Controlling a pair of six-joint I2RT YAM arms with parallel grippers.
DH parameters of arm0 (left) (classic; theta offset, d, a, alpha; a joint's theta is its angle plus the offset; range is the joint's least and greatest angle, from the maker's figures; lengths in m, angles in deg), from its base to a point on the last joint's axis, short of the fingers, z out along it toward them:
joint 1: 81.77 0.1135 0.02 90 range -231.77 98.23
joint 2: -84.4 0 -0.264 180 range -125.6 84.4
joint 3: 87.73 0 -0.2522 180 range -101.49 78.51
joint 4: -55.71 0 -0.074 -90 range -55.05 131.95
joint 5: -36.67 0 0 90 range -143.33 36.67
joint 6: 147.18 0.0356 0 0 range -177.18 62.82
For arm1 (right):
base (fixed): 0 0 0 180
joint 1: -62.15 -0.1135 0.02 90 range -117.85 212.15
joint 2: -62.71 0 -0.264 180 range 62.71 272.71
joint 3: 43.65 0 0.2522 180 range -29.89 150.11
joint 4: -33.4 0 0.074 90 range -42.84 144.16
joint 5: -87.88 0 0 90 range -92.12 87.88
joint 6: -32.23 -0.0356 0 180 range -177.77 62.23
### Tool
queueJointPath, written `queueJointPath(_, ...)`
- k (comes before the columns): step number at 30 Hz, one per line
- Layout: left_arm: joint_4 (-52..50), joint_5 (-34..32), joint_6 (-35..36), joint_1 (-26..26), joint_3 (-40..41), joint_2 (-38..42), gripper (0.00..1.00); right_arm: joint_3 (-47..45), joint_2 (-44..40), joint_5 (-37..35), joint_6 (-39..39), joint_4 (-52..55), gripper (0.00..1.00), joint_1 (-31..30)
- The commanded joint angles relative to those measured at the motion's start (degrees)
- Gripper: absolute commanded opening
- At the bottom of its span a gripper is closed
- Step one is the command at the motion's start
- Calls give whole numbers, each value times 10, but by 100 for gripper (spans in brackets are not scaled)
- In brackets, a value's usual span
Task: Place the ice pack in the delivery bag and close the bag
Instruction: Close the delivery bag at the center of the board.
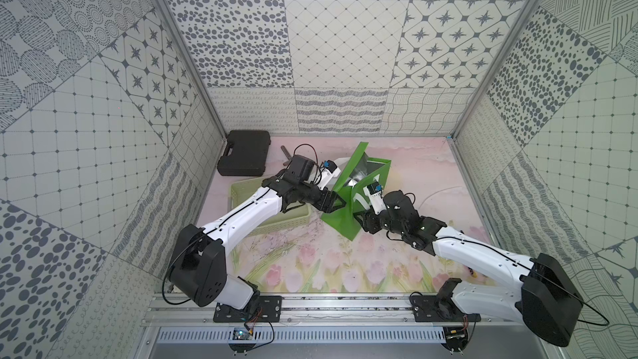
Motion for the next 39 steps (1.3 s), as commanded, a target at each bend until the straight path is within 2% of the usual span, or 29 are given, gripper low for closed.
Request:
queueJointPath(1,25,59,-5,-7,26,11,69,24,18,10,-5,-53,59,-9)
queueJointPath(12,45,32,-50,-39,92,64,70,36,48,4,-14,-70,58,-14)
queueJointPath(15,66,6,-67,-52,99,67,69,36,47,1,-14,-72,58,-17)
queueJointPath(24,88,-111,-129,-99,81,32,55,29,47,-6,-22,-75,58,-22)
queueJointPath(29,106,-178,-162,-113,79,31,42,18,38,-9,-23,-80,58,-23)
queueJointPath(34,133,-238,-188,-132,82,27,36,9,33,-12,-25,-82,57,-23)
queueJointPath(39,151,-265,-208,-138,81,17,34,3,27,-31,-18,-66,57,-22)
